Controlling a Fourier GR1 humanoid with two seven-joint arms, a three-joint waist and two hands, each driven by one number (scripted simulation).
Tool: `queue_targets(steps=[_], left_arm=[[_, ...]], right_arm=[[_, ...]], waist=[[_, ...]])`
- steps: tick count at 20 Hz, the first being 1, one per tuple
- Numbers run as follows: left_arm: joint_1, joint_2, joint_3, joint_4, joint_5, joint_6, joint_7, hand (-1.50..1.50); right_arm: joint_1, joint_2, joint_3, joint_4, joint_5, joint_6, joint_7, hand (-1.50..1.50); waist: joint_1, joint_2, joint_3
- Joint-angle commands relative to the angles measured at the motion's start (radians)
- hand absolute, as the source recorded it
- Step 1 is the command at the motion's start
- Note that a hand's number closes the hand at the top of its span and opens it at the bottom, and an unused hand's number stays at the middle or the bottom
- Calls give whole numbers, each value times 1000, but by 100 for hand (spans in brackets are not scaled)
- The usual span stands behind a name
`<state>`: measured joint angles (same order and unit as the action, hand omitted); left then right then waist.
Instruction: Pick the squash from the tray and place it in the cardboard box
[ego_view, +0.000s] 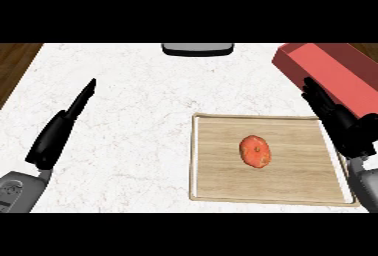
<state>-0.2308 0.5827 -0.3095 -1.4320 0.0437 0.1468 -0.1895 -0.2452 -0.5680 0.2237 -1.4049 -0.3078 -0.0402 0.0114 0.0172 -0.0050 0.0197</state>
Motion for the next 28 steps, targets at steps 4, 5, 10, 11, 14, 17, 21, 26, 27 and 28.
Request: queue_targets(steps=[4, 5, 10, 11, 14, 17, 21, 26, 27, 28], left_arm=[[60, -86, 107, -15, 208, -9, 115, 0], [82, -116, 125, -14, 253, 3, 138, 0], [120, -119, 197, -34, 402, -32, 257, 0], [154, -136, 187, -51, 402, -25, 245, 0], [141, -122, 210, -89, 415, -8, 291, 0], [162, -92, 249, -98, 437, -35, 303, 0], [188, -117, 222, -106, 415, -17, 286, 0], [200, -104, 237, -132, 448, -39, 332, 0], [203, -111, 237, -148, 432, -17, 322, 0], [190, -82, 266, -146, 438, -16, 345, 0]], right_arm=[[-102, 19, 36, -27, -148, 318, -78, -150], [-116, 15, 33, -49, -193, 381, -87, -150], [-110, 51, -122, 40, -139, 318, -443, -150], [-83, 56, -92, 39, -104, 373, -535, -150], [-103, -30, -137, 71, -82, 523, -692, -150], [-124, -94, -97, 75, 39, 587, -744, -150], [-169, -235, -2, -56, 291, 494, -617, -150], [-221, -297, 78, -147, 478, 461, -482, -150], [-216, -314, 107, -161, 518, 476, -465, -150], [-199, -331, 114, -215, 528, 486, -422, -150]], waist=[[41, 8, -18], [58, 7, -18], [24, 11, -13], [25, 10, -14], [8, 8, -16], [0, 7, -18], [-2, 1, -22], [-1, -1, -22], [-2, -1, -21], [-15, -3, -21]])
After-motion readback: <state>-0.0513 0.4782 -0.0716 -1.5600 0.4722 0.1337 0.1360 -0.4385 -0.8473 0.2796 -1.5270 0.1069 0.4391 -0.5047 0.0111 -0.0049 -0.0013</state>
